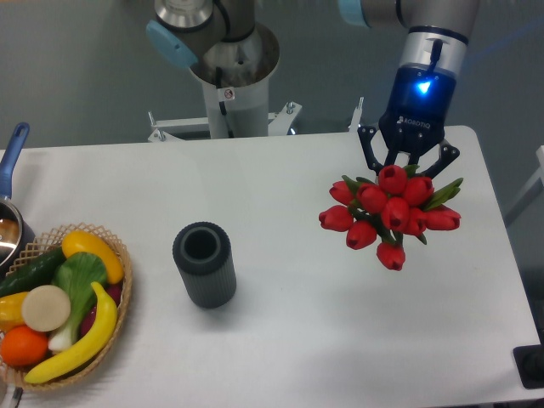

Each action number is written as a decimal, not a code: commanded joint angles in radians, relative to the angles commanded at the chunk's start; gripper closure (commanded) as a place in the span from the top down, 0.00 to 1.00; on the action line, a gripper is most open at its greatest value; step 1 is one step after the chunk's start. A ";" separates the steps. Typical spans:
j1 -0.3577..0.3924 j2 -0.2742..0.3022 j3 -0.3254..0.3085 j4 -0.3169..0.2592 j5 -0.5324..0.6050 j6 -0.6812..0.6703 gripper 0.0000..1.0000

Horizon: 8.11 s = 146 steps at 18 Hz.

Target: Insert the flowers into the vase

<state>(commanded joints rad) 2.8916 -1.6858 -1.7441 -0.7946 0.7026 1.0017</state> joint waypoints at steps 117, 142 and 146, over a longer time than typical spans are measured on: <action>-0.222 -0.065 -0.279 0.035 -0.306 0.258 1.00; -0.008 0.167 -0.094 -0.009 0.521 0.411 1.00; 0.008 0.193 -0.072 -0.138 0.584 0.601 1.00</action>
<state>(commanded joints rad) 2.8991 -1.4926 -1.8163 -0.9324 1.2870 1.6027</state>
